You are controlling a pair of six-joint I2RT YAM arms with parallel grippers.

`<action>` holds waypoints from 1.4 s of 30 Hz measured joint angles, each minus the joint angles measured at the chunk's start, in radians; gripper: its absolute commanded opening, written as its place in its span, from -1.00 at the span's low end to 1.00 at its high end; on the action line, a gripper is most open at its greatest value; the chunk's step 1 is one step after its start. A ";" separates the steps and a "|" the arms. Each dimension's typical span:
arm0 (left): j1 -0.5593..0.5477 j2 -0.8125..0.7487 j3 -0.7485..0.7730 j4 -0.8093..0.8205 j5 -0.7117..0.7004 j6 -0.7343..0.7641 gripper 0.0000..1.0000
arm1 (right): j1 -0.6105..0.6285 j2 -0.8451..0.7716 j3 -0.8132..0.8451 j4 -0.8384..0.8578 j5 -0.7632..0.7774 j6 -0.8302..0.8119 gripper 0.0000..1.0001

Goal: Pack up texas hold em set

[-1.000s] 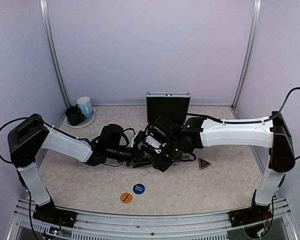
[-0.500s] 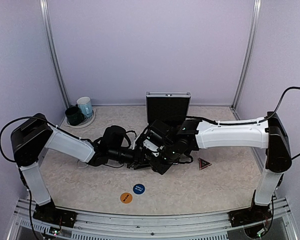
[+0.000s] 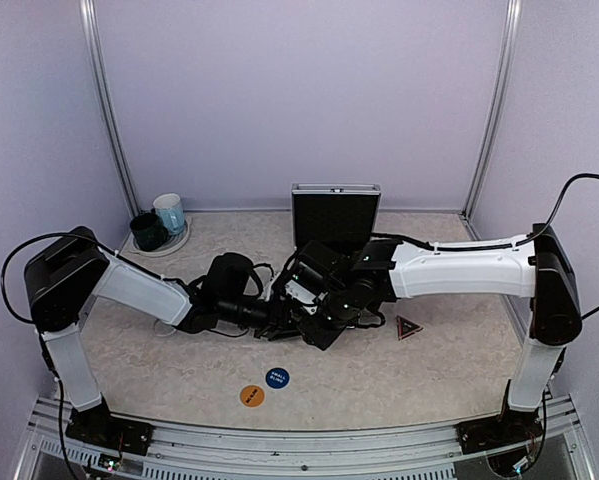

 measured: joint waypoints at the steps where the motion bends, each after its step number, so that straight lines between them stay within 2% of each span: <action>1: 0.000 0.001 0.003 -0.001 0.000 0.000 -0.21 | 0.001 0.001 0.000 0.000 0.000 0.000 -0.11; 4: -0.001 0.006 0.011 -0.004 0.000 0.000 -0.38 | 0.002 0.003 0.002 -0.002 0.002 0.000 -0.11; 7: -0.003 0.007 0.013 -0.006 0.004 0.005 -0.74 | 0.002 0.003 0.005 -0.003 0.002 0.000 -0.10; 8: -0.006 0.008 0.016 -0.007 0.004 0.001 -0.93 | 0.002 0.004 0.006 -0.003 0.003 0.000 -0.11; 9: -0.008 0.011 0.021 -0.013 0.006 0.006 -1.00 | 0.002 0.004 0.007 -0.003 0.005 0.001 -0.10; 16: -0.024 0.023 0.036 -0.024 0.018 0.019 -1.00 | 0.003 0.005 0.007 -0.009 0.016 0.000 -0.04; 18: -0.024 0.023 0.036 -0.024 0.018 0.022 -1.00 | 0.005 0.005 0.007 -0.009 0.022 0.002 0.13; 21: -0.023 0.023 0.037 -0.029 0.018 0.050 -1.00 | 0.006 0.002 -0.001 -0.007 0.038 0.006 0.54; 23: -0.019 0.018 0.045 -0.061 0.006 0.099 -1.00 | 0.006 -0.012 -0.023 -0.003 0.049 0.007 0.70; 28: 0.010 -0.034 0.124 -0.214 -0.087 0.332 -1.00 | 0.005 -0.158 -0.129 0.011 0.061 0.018 0.86; 35: 0.040 -0.093 0.317 -0.381 -0.256 0.742 -1.00 | -0.022 -0.443 -0.292 0.078 0.100 0.064 0.91; 42: 0.040 -0.031 0.452 -0.553 -0.323 1.212 -1.00 | -0.039 -0.494 -0.363 0.090 0.138 0.093 0.92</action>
